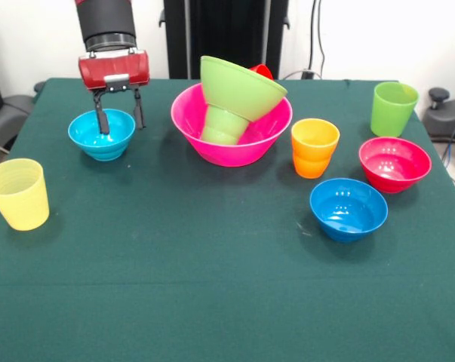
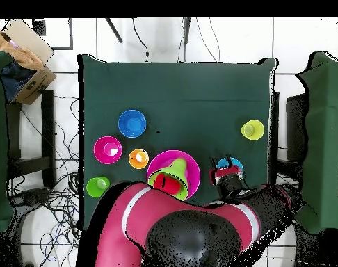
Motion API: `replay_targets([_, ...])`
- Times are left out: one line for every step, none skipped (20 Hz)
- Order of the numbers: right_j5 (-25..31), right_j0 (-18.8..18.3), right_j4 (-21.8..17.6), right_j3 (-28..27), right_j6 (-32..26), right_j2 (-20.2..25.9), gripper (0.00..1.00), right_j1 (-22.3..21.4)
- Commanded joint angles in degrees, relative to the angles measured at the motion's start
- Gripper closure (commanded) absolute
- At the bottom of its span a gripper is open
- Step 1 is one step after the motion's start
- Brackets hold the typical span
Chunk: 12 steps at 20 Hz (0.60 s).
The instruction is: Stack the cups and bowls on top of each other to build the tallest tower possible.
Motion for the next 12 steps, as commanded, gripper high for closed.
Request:
replay_targets([4.9, 1.5, -12.4, -2.8, 8.7, 1.7, 0.00, -0.6])
replay_targets([6.4, 2.1, -12.9, -3.3, 9.4, 1.7, 0.00, 0.2])
replay_targets([6.9, 2.1, -13.5, -3.7, 9.3, 1.7, 0.00, 0.7])
replay_targets([7.5, 2.2, -14.1, -4.2, 9.2, 1.8, 0.00, 1.3])
replay_targets([7.4, 1.6, -13.8, -4.4, 7.5, 2.2, 0.00, 1.5])
replay_targets([7.8, 1.3, -13.5, -4.6, 6.5, 2.3, 0.00, 1.6])
replay_targets([8.0, 0.9, -13.3, -4.7, 6.0, 2.7, 0.00, 1.7])
replay_targets([7.9, 0.7, -13.6, -4.9, 6.5, 2.7, 0.00, 1.3])
replay_targets([7.7, 0.5, -13.8, -5.0, 6.4, 2.9, 0.00, 1.2])
replay_targets([7.1, 0.5, -14.7, -5.3, 7.5, 2.7, 0.00, 0.5])
replay_targets([6.8, 0.3, -14.8, -5.4, 7.6, 2.8, 0.00, 0.4])
replay_targets([6.6, 0.1, -15.0, -5.5, 7.5, 2.8, 0.00, 0.2])
